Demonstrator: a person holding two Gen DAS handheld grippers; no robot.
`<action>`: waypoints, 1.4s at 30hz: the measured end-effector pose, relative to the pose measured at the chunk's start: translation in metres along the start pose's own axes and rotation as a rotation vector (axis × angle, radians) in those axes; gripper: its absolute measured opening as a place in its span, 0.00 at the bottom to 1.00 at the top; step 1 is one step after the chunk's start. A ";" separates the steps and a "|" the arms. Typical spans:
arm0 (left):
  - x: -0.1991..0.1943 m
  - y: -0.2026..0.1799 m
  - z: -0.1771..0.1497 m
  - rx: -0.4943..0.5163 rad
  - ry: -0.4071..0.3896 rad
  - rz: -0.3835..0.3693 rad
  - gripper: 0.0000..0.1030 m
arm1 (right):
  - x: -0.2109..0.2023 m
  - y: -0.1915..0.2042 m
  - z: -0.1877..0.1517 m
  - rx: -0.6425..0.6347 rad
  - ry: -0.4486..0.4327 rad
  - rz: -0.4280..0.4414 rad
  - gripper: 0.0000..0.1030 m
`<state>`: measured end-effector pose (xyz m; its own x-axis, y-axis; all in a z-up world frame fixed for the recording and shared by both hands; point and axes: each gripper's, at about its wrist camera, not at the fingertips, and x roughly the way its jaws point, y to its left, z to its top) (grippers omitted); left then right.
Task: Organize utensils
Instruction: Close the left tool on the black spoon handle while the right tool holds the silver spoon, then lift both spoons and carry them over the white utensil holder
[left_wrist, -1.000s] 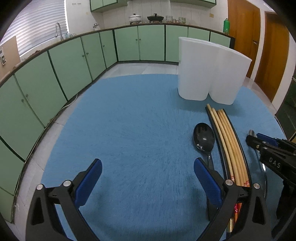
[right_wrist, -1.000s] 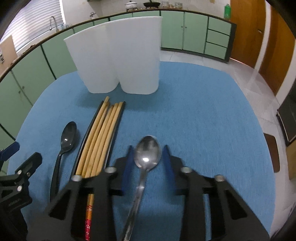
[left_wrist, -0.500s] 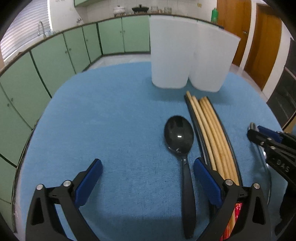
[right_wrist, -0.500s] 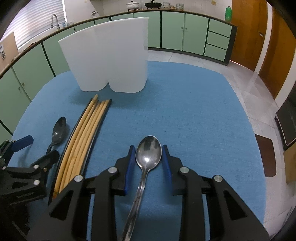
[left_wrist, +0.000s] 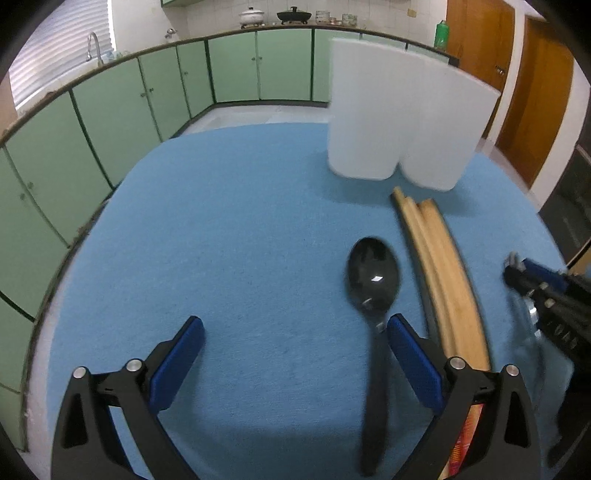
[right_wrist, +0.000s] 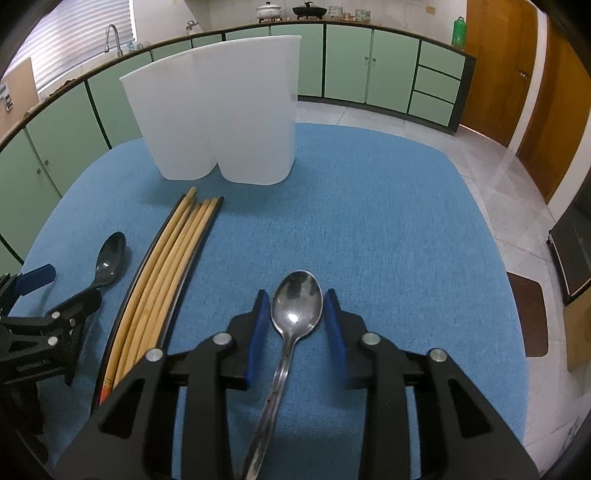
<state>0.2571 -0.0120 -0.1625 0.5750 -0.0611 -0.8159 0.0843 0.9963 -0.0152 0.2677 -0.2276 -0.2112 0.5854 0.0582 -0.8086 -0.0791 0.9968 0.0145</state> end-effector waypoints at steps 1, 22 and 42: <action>-0.001 -0.002 0.004 -0.001 -0.007 -0.012 0.94 | 0.000 -0.002 0.000 0.007 0.003 0.007 0.34; 0.039 -0.010 0.050 0.025 0.025 -0.010 0.72 | 0.005 -0.004 0.016 0.028 0.084 0.016 0.35; -0.048 -0.006 0.014 0.026 -0.451 -0.193 0.33 | -0.071 -0.025 0.006 0.055 -0.304 0.164 0.26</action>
<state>0.2401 -0.0162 -0.1156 0.8419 -0.2696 -0.4675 0.2405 0.9629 -0.1223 0.2329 -0.2562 -0.1500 0.7825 0.2231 -0.5813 -0.1532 0.9739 0.1675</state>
